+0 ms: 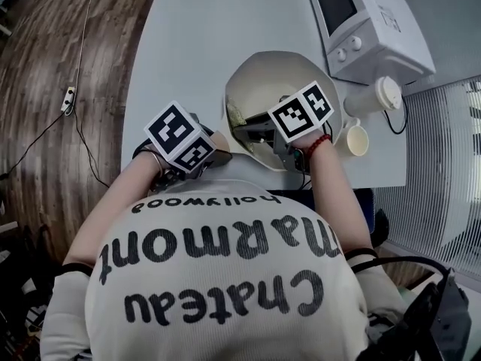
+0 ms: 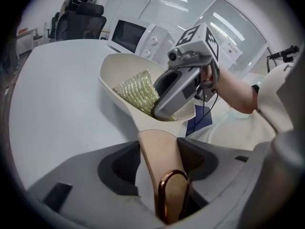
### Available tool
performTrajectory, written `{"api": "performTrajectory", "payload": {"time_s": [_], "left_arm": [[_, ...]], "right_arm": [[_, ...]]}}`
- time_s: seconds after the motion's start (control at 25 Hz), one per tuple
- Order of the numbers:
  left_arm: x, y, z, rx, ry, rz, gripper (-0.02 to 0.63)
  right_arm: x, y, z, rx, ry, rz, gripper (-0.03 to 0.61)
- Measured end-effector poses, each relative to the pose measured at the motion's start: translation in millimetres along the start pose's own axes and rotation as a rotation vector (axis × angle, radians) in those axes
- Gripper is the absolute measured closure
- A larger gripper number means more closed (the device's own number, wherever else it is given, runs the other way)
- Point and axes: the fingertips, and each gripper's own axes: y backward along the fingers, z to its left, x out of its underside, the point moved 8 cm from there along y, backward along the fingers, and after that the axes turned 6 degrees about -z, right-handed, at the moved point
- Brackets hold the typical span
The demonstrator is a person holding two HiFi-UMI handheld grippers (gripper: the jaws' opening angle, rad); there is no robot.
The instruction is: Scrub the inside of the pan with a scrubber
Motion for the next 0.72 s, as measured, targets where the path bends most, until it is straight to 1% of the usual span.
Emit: {"api": "performTrajectory", "payload": {"time_s": [0.12,0.24,0.28,0.4,0.44,0.72], "left_arm": [[0,0,0,0.001,-0.006,0.0,0.36],[2,1,0,0.008,-0.006,0.002,0.36],[3,2,0,0.01,-0.006,0.003,0.359],[4,4,-1,0.017,-0.005,0.007,0.359],[4,4,-1,0.016,-0.006,0.009,0.359],[-1,1,3,0.02,0.007,0.011,0.359]], "right_arm": [[5,-9,-8,0.02,-0.01,0.048,0.512],[8,-14,-17,0.059,-0.075,0.082,0.508],[10,-15,-20,0.096,-0.083,0.108,0.508],[24,-14,-31,0.244,-0.053,0.217,0.508],[28,-12,-34,0.276,-0.05,0.24,0.508],[42,3,-46,0.392,-0.043,0.331,0.512]]}}
